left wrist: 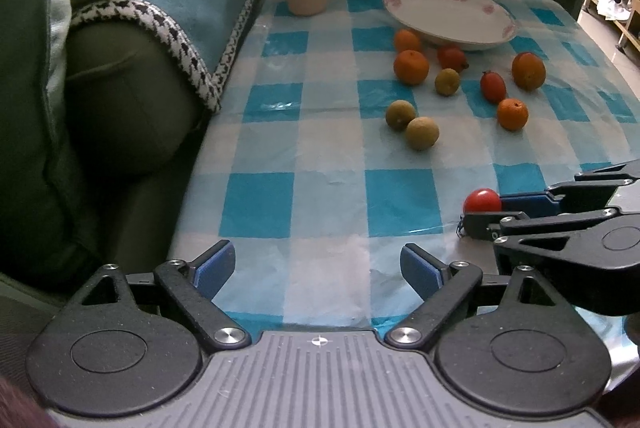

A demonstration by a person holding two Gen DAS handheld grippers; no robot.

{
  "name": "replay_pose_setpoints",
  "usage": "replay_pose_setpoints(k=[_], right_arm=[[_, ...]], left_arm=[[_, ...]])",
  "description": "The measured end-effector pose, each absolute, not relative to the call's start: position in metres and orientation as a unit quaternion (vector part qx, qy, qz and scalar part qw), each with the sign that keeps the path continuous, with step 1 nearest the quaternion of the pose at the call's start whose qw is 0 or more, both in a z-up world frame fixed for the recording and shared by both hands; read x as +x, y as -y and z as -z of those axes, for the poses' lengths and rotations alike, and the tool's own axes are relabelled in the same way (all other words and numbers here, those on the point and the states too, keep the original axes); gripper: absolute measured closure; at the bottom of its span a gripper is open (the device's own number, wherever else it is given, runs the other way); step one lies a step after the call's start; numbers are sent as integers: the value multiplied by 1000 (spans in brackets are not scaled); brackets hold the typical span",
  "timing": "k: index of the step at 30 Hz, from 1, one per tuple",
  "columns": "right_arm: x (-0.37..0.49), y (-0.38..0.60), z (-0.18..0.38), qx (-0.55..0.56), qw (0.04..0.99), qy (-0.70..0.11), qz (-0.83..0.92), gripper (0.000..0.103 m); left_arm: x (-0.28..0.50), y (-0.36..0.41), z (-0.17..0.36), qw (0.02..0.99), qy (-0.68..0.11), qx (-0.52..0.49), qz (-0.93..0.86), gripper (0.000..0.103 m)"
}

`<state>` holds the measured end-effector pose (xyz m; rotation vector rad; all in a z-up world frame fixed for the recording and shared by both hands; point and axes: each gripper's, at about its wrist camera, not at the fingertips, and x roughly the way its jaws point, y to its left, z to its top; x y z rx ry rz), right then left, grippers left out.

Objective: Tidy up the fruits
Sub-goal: 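Close the right gripper on the cherry tomato while the left gripper grasps a small brown fruit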

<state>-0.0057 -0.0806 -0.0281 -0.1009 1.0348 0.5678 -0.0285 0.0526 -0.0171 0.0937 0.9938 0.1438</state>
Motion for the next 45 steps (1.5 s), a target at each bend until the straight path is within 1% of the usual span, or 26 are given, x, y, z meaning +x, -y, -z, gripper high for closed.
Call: replay_pose_setpoints(k=[2, 3, 4, 7, 13, 15, 20, 24, 27, 30, 32, 33, 34, 37, 45], right_arm=[[-3, 79, 28, -54, 831, -481, -274, 57], [-1, 79, 28, -53, 830, -483, -273, 61], [0, 80, 28, -50, 829, -486, -272, 61], [-1, 90, 23, -50, 832, -485, -264, 61], [6, 118, 5, -36, 847, -471, -245, 61], [10, 124, -1, -41, 849, -469, -241, 61], [23, 132, -5, -55, 849, -469, -237, 61], [33, 142, 2, -32, 845, -479, -236, 61], [38, 146, 9, -25, 839, -488, -237, 61], [39, 148, 11, -22, 837, -490, -241, 61], [40, 149, 11, -20, 837, -490, -242, 61], [40, 150, 12, -20, 838, -490, -241, 61], [40, 150, 13, -22, 838, -489, -239, 61], [41, 151, 15, -26, 839, -489, -235, 61], [39, 148, 15, -41, 843, -484, -232, 61]], left_arm=[[-25, -52, 17, 878, -473, 45, -64, 11], [-23, -50, 17, 879, -471, 46, -59, 13], [-19, -48, 16, 881, -467, 50, -53, 16], [-9, -41, 12, 888, -454, 66, -39, 21], [23, -20, 10, 895, -441, 64, 38, 30], [38, -15, 16, 891, -446, 66, 45, 35], [59, -16, 39, 878, -474, 41, 51, 38], [71, -22, 52, 871, -489, 24, 38, 43], [76, -22, 51, 876, -480, 13, 45, 48], [75, -16, 52, 878, -474, 33, 48, 51], [74, -13, 52, 879, -472, 46, 52, 56], [73, -13, 51, 879, -472, 44, 58, 63], [73, -13, 51, 877, -473, 40, 66, 67], [71, -12, 50, 875, -476, 37, 80, 68], [52, -6, 46, 869, -481, 70, 93, 68]])
